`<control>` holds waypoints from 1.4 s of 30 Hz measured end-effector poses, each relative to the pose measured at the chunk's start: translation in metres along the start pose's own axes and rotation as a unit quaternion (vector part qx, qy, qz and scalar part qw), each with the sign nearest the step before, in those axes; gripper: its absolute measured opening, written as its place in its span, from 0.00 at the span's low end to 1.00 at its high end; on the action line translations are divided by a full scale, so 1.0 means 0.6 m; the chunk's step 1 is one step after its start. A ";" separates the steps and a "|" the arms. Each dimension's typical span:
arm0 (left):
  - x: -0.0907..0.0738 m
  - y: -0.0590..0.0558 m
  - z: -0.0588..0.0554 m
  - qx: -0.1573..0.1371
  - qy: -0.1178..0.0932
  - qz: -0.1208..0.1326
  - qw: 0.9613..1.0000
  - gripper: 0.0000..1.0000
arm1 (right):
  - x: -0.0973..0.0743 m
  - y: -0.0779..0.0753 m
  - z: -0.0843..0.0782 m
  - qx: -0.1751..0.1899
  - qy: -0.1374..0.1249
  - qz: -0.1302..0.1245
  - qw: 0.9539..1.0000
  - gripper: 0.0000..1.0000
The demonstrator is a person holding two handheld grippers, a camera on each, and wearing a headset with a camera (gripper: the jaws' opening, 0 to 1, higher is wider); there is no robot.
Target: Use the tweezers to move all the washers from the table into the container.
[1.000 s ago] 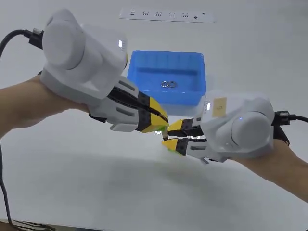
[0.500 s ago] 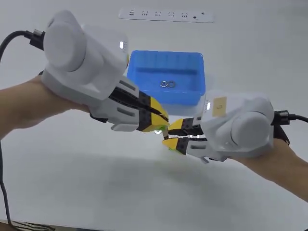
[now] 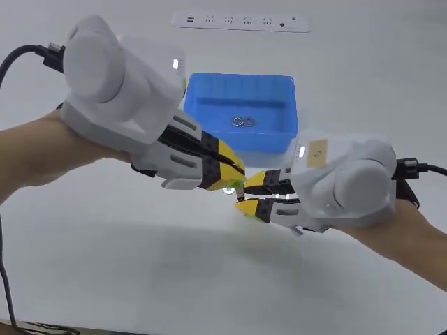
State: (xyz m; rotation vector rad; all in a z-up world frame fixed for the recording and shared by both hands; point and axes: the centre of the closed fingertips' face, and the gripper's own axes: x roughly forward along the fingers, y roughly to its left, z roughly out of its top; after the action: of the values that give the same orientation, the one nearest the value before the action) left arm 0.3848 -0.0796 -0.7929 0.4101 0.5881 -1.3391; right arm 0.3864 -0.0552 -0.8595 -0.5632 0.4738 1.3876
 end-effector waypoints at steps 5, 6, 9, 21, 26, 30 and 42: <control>0.002 -0.002 0.007 0.005 -0.006 -0.001 1.000 0.07 | -0.003 -0.004 0.002 0.001 -0.001 -0.005 1.000 0.12; 0.002 -0.001 0.008 0.006 -0.008 0.000 1.000 0.07 | -0.004 -0.005 0.002 0.000 -0.002 -0.007 1.000 0.12; 0.003 0.000 0.009 0.005 -0.009 0.000 1.000 0.07 | -0.005 -0.006 0.002 0.000 -0.001 -0.006 1.000 0.12; 0.007 0.002 0.003 0.000 -0.003 -0.002 1.000 0.07 | -0.001 -0.003 0.000 -0.002 0.002 -0.003 1.000 0.12; 0.010 0.000 0.004 -0.004 -0.003 -0.008 1.000 0.07 | -0.006 -0.004 0.007 0.001 -0.005 0.000 1.000 0.12; 0.010 0.003 0.001 -0.005 0.002 -0.008 1.000 0.07 | -0.004 -0.003 0.007 -0.003 -0.005 0.007 1.000 0.11; 0.006 0.004 -0.002 0.003 0.017 -0.018 1.000 0.07 | -0.003 -0.002 0.009 -0.001 -0.001 0.014 1.000 0.10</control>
State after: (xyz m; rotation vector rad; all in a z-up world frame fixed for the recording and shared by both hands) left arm 0.3873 -0.0811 -0.7961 0.4294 0.6225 -1.3699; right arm 0.3870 -0.0534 -0.8539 -0.5585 0.4802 1.4162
